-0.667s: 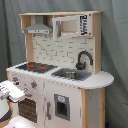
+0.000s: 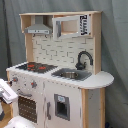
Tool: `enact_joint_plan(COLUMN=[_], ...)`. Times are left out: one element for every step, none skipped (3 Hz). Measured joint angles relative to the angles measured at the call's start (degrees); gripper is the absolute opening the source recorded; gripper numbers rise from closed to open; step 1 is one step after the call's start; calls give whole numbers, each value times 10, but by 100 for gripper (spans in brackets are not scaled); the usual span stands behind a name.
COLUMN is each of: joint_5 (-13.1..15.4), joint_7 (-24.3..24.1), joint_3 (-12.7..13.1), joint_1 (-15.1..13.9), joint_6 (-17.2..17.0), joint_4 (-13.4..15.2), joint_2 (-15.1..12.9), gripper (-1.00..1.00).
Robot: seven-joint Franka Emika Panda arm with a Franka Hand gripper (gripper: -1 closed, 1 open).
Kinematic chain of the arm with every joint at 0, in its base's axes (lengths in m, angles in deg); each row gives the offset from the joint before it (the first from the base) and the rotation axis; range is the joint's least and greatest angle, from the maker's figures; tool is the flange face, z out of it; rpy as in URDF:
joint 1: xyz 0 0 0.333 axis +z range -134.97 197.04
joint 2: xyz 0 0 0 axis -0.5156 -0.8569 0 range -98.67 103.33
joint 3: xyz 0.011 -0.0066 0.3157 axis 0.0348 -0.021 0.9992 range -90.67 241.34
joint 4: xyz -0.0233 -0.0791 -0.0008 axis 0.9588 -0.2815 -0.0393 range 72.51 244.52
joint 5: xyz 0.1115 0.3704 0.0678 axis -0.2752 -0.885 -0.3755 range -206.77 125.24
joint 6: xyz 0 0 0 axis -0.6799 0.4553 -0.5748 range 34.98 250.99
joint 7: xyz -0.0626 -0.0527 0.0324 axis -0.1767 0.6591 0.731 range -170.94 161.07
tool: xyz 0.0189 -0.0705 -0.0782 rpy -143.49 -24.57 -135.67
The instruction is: Play with the kitchen
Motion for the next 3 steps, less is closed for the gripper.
enact_joint_plan(joint_5=[-33,-55,-71], joint_7=[-16,-61,-112], joint_3=[8,29,52], joint_1=[0,-4,-15], joint_6=[-34,-57,-72], joint_4=[-40,-69,-91], joint_2=[0,0,1], gripper=[100,100,100])
